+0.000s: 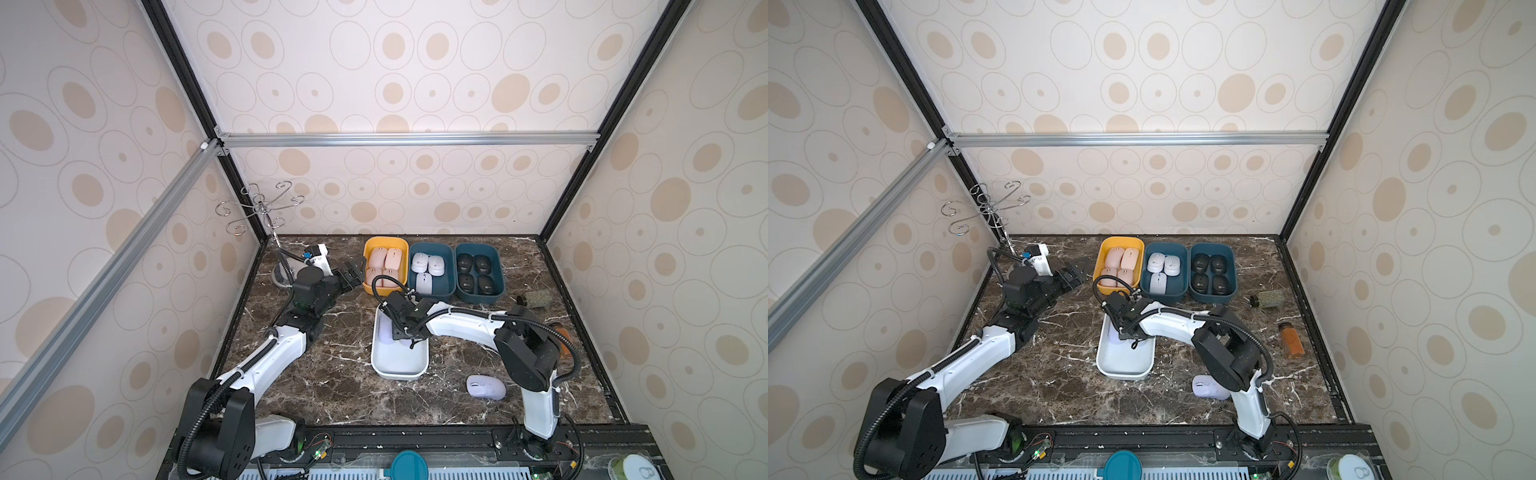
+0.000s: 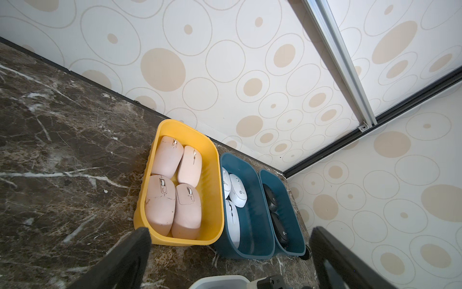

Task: Place the mice by color into the storage box
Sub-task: Place the mouse in the storage box, then pick up the mouse from the center of the board.

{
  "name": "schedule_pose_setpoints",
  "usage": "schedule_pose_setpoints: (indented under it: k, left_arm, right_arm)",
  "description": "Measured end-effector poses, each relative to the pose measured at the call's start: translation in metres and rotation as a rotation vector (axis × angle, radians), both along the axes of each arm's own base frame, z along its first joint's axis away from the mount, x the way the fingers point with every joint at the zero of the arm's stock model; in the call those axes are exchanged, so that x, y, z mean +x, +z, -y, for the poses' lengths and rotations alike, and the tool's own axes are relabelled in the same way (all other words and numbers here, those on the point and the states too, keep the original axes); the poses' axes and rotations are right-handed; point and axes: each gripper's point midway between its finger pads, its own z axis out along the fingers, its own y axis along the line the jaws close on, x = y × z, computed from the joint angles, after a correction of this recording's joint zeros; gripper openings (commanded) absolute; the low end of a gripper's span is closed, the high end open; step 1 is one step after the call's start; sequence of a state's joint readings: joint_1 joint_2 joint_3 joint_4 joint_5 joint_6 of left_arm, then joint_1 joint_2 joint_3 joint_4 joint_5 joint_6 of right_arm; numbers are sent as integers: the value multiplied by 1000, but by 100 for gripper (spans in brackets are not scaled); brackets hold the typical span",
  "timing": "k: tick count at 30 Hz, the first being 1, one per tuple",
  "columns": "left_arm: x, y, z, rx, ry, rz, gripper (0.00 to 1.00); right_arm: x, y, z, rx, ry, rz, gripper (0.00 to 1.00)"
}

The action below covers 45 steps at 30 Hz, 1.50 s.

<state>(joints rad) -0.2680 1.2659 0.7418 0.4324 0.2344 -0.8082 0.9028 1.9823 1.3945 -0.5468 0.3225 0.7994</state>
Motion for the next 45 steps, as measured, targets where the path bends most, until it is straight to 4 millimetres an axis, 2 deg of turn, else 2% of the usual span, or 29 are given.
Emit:
schedule_pose_setpoints:
  k: [6, 11, 14, 17, 20, 22, 25, 28, 30, 32, 35, 38, 45]
  left_arm:
    - [0, 0, 0, -8, -2, -3, 100]
    - [0, 0, 0, -12, -4, -4, 100]
    - [0, 0, 0, -12, -5, -4, 100]
    - [-1, 1, 1, -17, -11, -4, 100]
    - [-1, 4, 4, -31, -28, 4, 100]
    - [-2, 6, 8, -45, -46, 8, 100]
    - [-3, 7, 13, -62, -74, 8, 100]
    - [-4, 6, 18, -79, -99, 1, 100]
    - [-4, 6, 21, -89, -112, -1, 100]
    - [-4, 5, 23, -96, -122, -3, 100]
    - [-4, 3, 27, -99, -133, -9, 100]
    - [-4, -1, 28, -98, -138, -19, 100]
    - [-4, -2, 30, -97, -142, -21, 100]
  right_arm:
    - [4, 6, -2, 5, -3, 13, 68]
    - [4, 15, -2, 10, 6, 23, 62]
    - [3, 40, -1, 36, 21, 55, 58]
    - [-3, 83, 9, 84, 34, 116, 55]
    - [-20, 119, 36, 105, 28, 165, 52]
    - [-39, 127, 65, 90, 13, 164, 49]
    - [-79, 113, 117, 18, -22, 92, 49]
    - [-124, 86, 167, -65, -62, -17, 52]
    - [-152, 69, 195, -98, -87, -85, 58]
    - [-171, 55, 212, -115, -111, -141, 65]
    - [-190, 37, 226, -155, -135, -218, 71]
    - [-201, 20, 231, -183, -150, -276, 75]
    - [-204, -6, 225, -203, -145, -331, 86]
